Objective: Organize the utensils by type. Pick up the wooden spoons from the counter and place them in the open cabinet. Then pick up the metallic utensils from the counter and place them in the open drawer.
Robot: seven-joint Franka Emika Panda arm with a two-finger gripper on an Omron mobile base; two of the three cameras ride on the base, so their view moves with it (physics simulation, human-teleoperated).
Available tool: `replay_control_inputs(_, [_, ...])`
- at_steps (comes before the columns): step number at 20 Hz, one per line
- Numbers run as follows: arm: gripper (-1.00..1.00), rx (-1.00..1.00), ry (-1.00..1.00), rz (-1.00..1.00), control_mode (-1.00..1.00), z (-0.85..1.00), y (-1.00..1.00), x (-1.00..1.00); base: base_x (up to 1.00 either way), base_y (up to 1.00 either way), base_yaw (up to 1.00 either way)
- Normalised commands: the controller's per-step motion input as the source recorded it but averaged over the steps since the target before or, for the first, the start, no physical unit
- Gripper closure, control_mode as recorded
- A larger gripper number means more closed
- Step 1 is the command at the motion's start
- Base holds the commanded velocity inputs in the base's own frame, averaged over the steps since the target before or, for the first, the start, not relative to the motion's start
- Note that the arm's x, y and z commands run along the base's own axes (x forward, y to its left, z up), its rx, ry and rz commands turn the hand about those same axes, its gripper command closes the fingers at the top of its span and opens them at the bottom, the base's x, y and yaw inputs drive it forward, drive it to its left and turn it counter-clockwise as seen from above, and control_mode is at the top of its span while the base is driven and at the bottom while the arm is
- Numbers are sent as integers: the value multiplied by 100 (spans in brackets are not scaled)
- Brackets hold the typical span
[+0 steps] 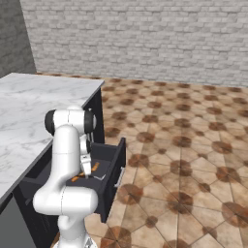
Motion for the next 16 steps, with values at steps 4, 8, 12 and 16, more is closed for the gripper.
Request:
replay_control_inputs(4, [100,0,-12,0,-100,-29,0,12,0,0,0])
replay_control_inputs(8, [100,0,-8,0,-100,-26,0,13,0,0,0])
replay_control_inputs(12, [-100,1,-5,0,-100,-21,0,1,0,0,0])
replay_control_inputs(16, [-100,4,0,0,-100,-4,0,0,0,0,0])
